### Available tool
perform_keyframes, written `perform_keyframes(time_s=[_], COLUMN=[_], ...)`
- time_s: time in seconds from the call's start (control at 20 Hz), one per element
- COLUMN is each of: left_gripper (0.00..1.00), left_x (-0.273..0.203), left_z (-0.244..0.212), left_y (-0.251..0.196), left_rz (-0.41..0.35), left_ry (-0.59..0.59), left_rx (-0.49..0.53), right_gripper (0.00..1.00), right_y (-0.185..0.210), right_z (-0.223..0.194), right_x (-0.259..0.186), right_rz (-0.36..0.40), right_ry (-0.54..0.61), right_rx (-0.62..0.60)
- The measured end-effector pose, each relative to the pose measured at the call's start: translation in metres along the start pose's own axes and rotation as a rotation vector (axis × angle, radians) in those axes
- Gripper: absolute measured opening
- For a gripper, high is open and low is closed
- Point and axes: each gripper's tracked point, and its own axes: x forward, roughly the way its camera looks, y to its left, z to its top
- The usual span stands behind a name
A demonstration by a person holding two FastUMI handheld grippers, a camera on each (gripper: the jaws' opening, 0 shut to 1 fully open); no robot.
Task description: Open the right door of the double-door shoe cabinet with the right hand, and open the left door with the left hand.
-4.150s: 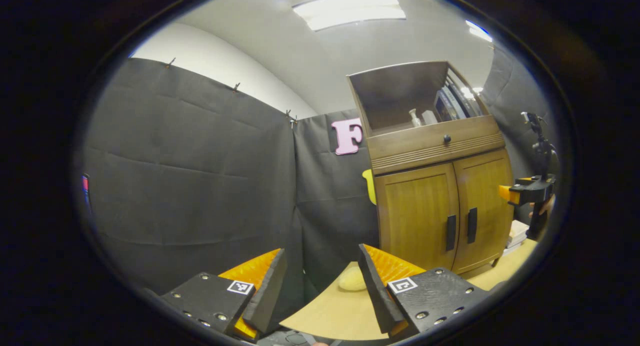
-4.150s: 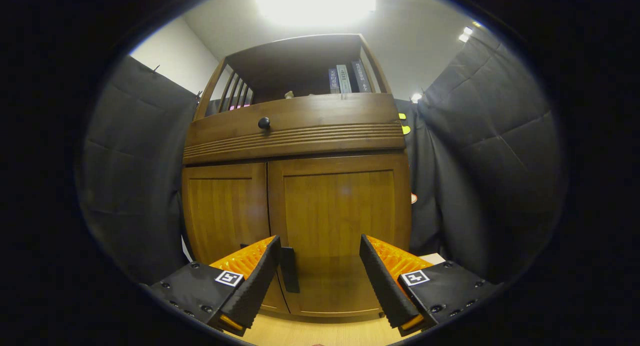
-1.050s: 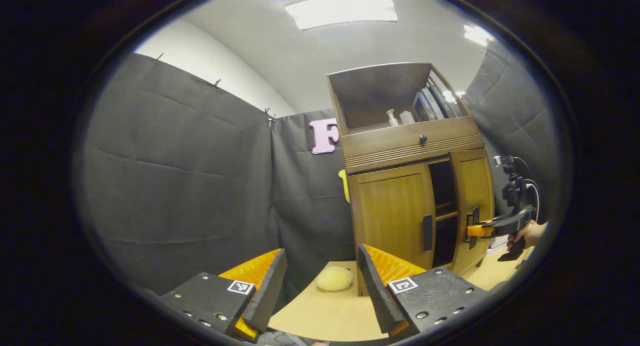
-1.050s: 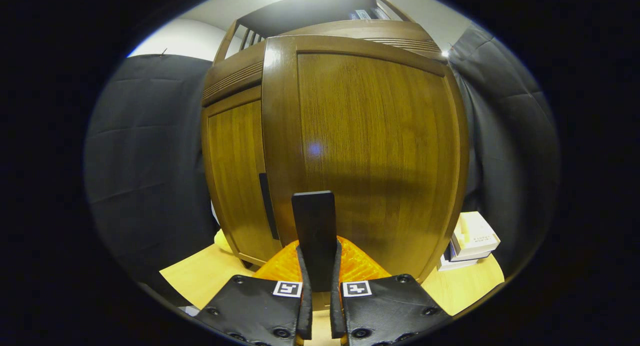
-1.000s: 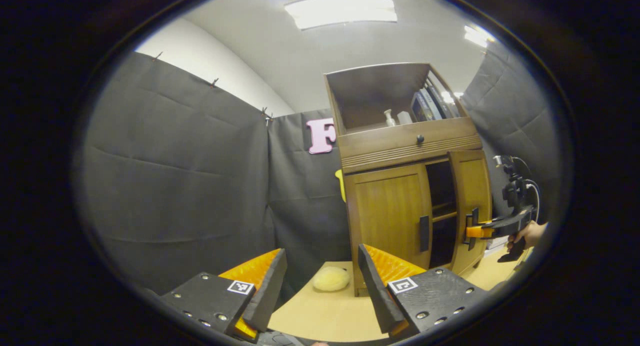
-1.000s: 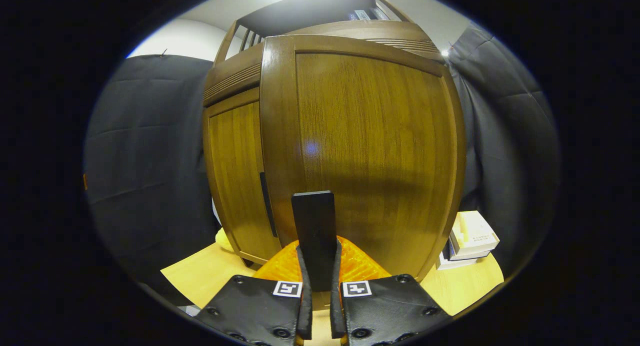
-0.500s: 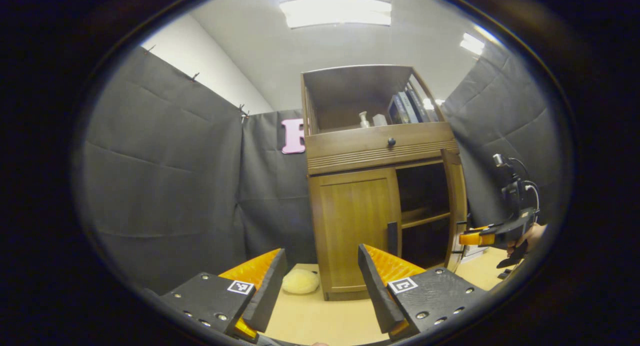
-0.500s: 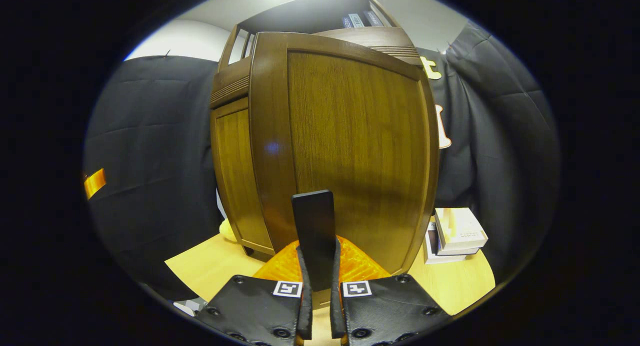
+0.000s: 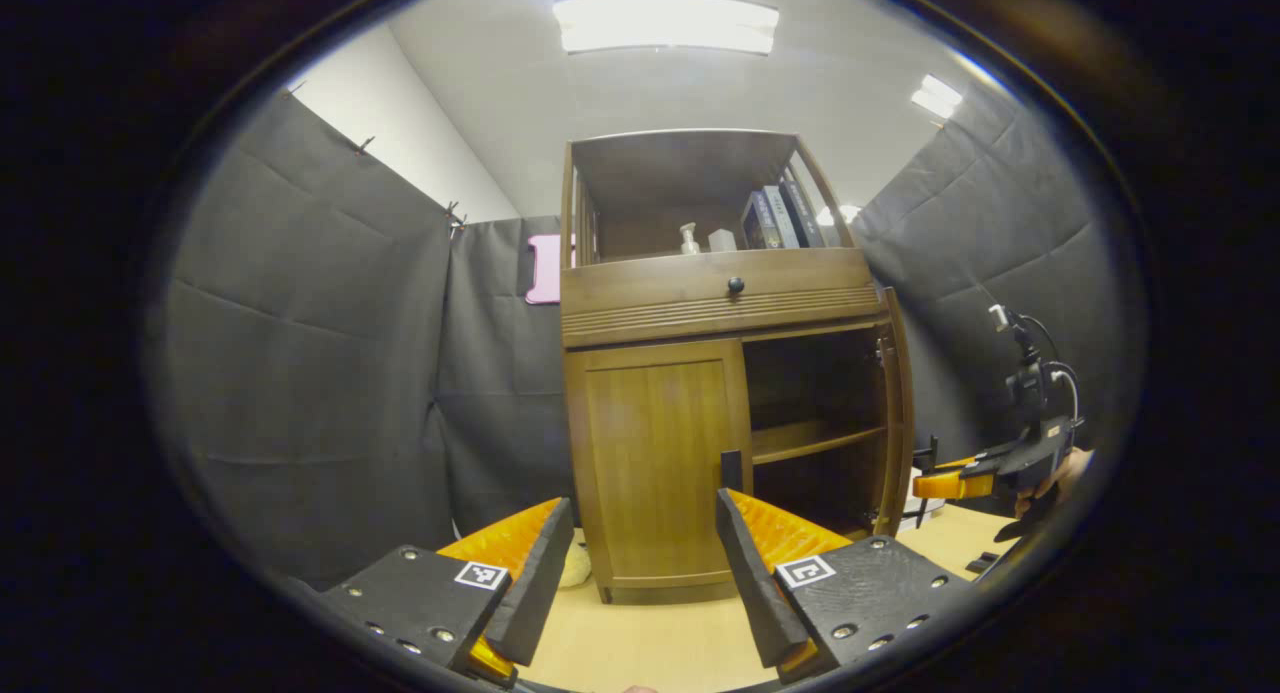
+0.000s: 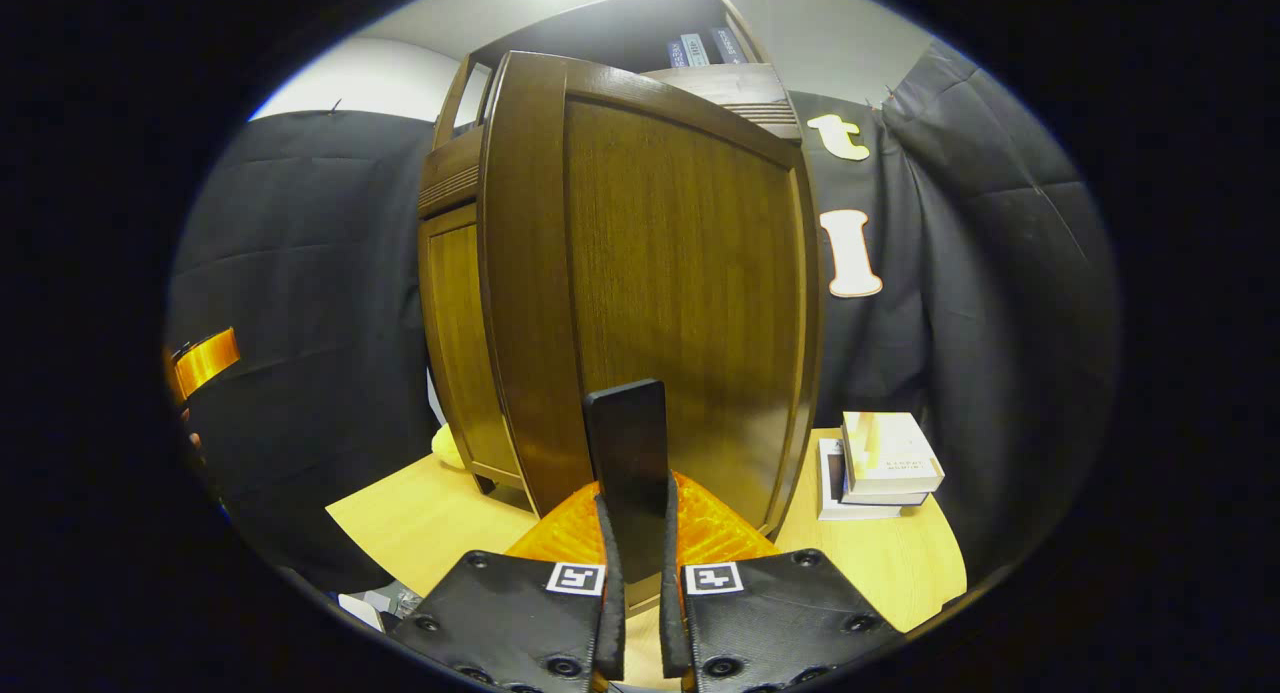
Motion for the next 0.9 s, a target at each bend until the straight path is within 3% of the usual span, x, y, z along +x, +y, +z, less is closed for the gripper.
perform_keyframes(time_s=[0.65, 0.85, 0.9], left_gripper=[0.83, 0.83, 0.83], left_x=[0.021, 0.018, 0.018], left_z=[0.008, 0.008, 0.008], left_y=[-0.009, -0.013, -0.014], left_rz=[-0.077, -0.086, -0.086], left_ry=[-0.021, -0.018, -0.02], left_rx=[0.026, 0.039, 0.04], right_gripper=[0.12, 0.18, 0.11], right_y=[-0.064, -0.083, -0.087], right_z=[-0.006, -0.006, -0.006], right_x=[-0.039, -0.044, -0.046], right_rz=[-0.037, -0.041, -0.043], right_ry=[-0.016, -0.024, -0.024], right_rx=[0.025, 0.039, 0.04])
